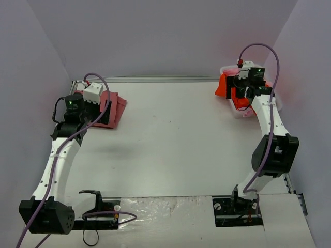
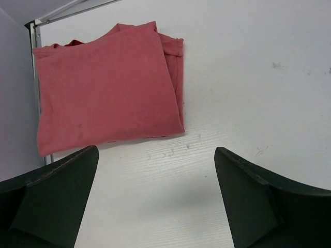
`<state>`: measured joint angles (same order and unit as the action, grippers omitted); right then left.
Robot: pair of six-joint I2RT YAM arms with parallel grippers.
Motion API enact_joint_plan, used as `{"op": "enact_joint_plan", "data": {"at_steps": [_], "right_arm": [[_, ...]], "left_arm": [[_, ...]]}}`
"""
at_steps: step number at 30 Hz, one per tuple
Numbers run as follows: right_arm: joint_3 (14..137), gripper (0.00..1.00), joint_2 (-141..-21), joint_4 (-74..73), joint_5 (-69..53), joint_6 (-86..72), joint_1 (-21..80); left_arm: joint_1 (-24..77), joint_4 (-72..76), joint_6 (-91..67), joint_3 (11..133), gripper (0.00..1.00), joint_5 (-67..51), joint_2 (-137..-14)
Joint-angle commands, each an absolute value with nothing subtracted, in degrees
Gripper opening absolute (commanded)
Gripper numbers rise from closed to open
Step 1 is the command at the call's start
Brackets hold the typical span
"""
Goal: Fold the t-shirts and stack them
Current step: Grab crumpled tshirt from bin with the right arm
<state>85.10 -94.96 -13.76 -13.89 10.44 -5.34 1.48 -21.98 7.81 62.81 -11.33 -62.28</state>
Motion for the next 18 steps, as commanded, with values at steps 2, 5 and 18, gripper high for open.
{"op": "enact_joint_plan", "data": {"at_steps": [2,5,18], "right_arm": [[91.3,1.0,-100.4,-14.3,1.8,11.2,-4.7],[94.3,1.0,-103.4,-14.4,7.6,11.0,-4.9],[86.8,0.77,-101.4,-16.7,16.0,8.5,-5.1]], "left_arm": [[1.6,-21.0,7.3,63.5,0.94,-13.4,-64.8],[1.7,-20.9,7.9,62.6,0.94,-15.3,-65.4],[2.0,-21.9,7.9,61.4,0.94,-17.8,-66.8]]}}
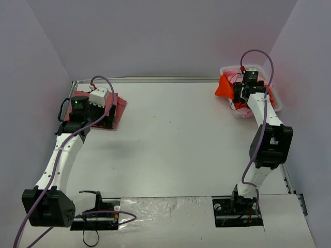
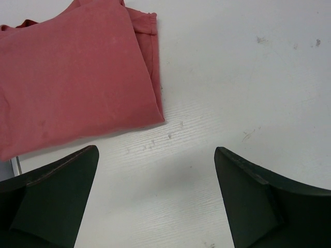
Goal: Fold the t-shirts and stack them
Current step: Grab crumpled tshirt from bin with the right arm
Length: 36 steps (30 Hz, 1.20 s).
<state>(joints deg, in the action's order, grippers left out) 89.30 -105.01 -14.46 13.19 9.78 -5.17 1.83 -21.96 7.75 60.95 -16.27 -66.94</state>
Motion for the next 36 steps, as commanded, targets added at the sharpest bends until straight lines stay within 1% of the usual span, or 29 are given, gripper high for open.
{"op": "enact_joint_plan", "data": {"at_steps": [1,4,5,8,10,11,12,14,18,22,28,36], "right_arm": [[86.1,0.77,-101.1,-16.9,15.8,8.4,-5.2],[84.6,0.73,-101.0,-17.9,13.9,7.9,-5.4],[83.9,0.67,-101.2,-18.0,13.5,7.9,-5.4],[83.2,0.59,-102.0,-18.7,12.6,7.3,-5.4],[82.5,0.45,-102.3,-18.8,12.1,7.2,-5.4],[82.4,0.32,-102.5,-18.8,12.2,6.9,-5.5],[82.3,0.23,-102.7,-18.8,12.1,6.9,-5.5],[82.2,0.0,-102.9,-18.8,12.5,6.9,-5.5],[82.7,0.0,-102.1,-19.7,12.7,6.9,-5.6],[85.9,0.0,-100.7,-22.6,12.3,7.7,-5.5],[89.6,0.0,-95.6,-23.7,14.3,8.3,-5.7],[99.2,0.0,-90.9,-25.8,15.1,9.3,-5.8]], "left_arm": [[2.0,-22.1,8.0,61.4,0.94,-17.8,-66.7],[2.0,-22.4,8.2,61.2,0.94,-18.2,-66.6],[2.0,-22.5,8.1,61.2,0.94,-18.2,-66.6],[2.0,-22.8,8.4,60.9,0.94,-18.6,-66.5],[2.1,-22.8,8.4,60.7,0.94,-18.7,-66.4],[2.0,-22.6,8.4,60.6,0.94,-18.9,-66.4],[2.0,-22.6,8.4,60.5,0.94,-18.9,-66.4],[2.0,-22.4,8.5,60.3,0.94,-19.3,-66.4],[2.0,-22.4,8.5,60.0,0.94,-19.6,-66.9],[2.0,-22.3,8.7,60.0,0.94,-19.8,-67.1],[2.0,-22.8,8.8,60.0,0.94,-20.4,-67.3],[2.1,-22.9,8.8,60.0,0.94,-20.4,-67.6]]}}
